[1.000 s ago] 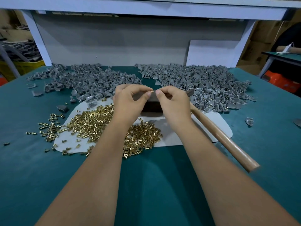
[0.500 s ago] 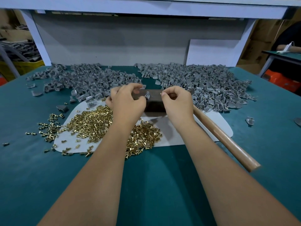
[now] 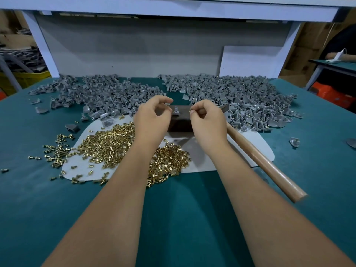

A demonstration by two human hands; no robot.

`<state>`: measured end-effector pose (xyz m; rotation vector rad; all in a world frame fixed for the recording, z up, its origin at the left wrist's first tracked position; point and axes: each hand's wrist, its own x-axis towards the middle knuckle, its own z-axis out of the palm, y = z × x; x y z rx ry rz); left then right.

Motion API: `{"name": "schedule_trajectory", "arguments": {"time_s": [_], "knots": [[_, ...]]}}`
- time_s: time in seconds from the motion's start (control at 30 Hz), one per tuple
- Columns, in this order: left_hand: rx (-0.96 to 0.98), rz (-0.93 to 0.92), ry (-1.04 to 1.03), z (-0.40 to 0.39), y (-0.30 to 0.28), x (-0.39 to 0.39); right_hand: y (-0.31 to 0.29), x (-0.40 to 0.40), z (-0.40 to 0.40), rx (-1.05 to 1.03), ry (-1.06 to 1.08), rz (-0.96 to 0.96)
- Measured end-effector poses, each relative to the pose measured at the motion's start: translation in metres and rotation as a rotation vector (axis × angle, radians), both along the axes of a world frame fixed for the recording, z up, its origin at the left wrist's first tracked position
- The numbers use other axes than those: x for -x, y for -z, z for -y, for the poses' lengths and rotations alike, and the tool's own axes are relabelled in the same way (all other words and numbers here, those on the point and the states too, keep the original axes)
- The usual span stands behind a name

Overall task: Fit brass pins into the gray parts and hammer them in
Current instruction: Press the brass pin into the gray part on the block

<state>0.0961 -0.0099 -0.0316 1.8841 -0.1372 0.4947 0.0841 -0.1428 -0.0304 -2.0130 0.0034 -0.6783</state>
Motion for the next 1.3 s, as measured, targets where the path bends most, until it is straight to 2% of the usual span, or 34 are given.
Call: {"name": "schedule_trajectory", "arguments": {"time_s": [0.1, 0.3, 0.53, 0.7, 0.8, 0.93, 1.07, 1.3], "knots": [[-0.080, -0.064, -0.047, -0.003, 0.001, -0.005, -0.002, -0.001, 0.001, -0.133, 0.000, -0.025], [-0.271, -0.122, 0.147, -0.002, 0.005, -0.004, -0.009, 0.001, 0.004, -0.389, -0.103, -0.027], [-0.168, -0.106, 0.098, -0.004, 0.005, -0.005, -0.011, 0.004, 0.007, -0.542, -0.175, -0.133], [-0.174, -0.094, 0.027, -0.004, 0.004, -0.006, -0.011, 0.004, 0.009, -0.580, -0.170, -0.171], [-0.164, -0.108, -0.026, -0.003, 0.005, -0.006, -0.010, 0.002, 0.008, -0.534, -0.112, -0.125], [-0.122, -0.260, -0.013, -0.002, 0.007, -0.007, -0.006, -0.001, 0.006, -0.425, -0.060, -0.085], [-0.115, -0.202, -0.009, -0.001, 0.007, -0.005, -0.004, -0.005, 0.001, -0.117, -0.073, -0.064], [-0.118, -0.135, -0.025, -0.002, 0.008, -0.009, -0.018, -0.019, -0.004, 0.180, -0.068, -0.180]]}}
